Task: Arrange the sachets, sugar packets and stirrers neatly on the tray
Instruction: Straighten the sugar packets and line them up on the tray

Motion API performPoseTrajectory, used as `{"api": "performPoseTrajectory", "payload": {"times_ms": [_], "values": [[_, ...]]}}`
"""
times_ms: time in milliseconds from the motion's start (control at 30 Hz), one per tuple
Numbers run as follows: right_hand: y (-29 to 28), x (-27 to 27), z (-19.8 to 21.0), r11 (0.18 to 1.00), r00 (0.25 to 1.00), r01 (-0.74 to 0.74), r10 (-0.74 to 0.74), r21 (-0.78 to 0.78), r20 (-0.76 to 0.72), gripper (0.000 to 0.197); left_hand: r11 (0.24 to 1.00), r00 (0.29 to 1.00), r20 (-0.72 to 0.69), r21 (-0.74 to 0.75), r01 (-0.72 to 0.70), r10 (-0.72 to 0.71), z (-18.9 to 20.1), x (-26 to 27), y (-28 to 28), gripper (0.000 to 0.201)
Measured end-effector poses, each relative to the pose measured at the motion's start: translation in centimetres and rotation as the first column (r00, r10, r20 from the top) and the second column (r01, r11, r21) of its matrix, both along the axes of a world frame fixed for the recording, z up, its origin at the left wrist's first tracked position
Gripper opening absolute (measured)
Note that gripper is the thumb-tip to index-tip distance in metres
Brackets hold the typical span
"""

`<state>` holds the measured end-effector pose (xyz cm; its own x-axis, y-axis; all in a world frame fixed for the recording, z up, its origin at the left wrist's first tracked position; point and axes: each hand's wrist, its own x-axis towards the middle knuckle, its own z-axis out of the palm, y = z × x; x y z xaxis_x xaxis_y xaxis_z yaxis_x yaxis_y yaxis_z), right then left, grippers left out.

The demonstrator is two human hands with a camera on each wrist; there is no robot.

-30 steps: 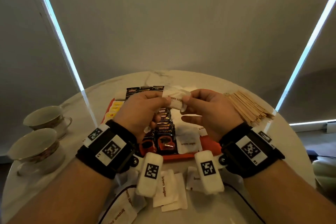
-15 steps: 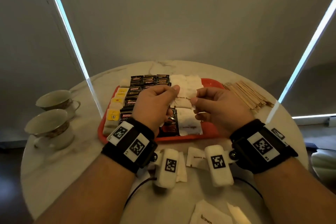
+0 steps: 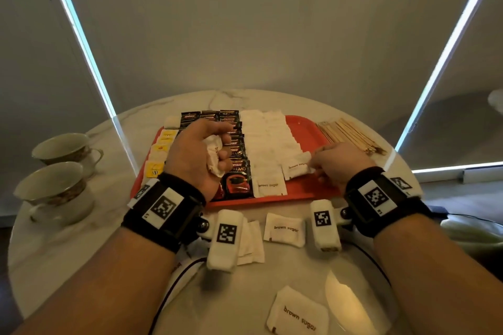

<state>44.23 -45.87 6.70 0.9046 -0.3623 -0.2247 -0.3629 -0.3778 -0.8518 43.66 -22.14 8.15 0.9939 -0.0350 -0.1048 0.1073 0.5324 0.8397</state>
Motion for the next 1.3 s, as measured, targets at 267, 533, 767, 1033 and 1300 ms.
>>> {"api": "performPoseTrajectory", "payload": {"times_ms": [267,533,767,1033,1300], "values": [[0.3,-0.1,0.7,0.992,0.992,-0.066,0.053,-0.106,-0.116,0.011,0.995,1.000,-0.003,-0.093,-0.023,0.023,0.0,0.0,0.5,0.041],[-0.1,-0.4,-0.3,0.996,0.997,0.048,-0.053,0.074,0.064,0.015,0.998,0.998,-0.053,-0.047,-0.029,0.026,-0.2,0.3,0.0,0.039],[0.2,0.1,0.0,0.976,0.999,-0.036,0.029,0.214,0.035,0.017,0.999,0.998,-0.050,-0.010,-0.049,0.049,-0.2,0.1,-0.3,0.049],[3.9,-0.5,2.4,0.895,0.877,-0.433,0.392,0.104,0.277,0.022,0.999,0.999,-0.020,-0.002,0.038,-0.038,-0.1,-0.4,-0.8,0.055],[7.6,0.6,3.0,0.855,0.797,-0.514,0.508,-0.075,0.327,0.037,0.997,0.997,-0.060,0.064,-0.049,0.053,0.0,-0.1,0.0,0.030]]}}
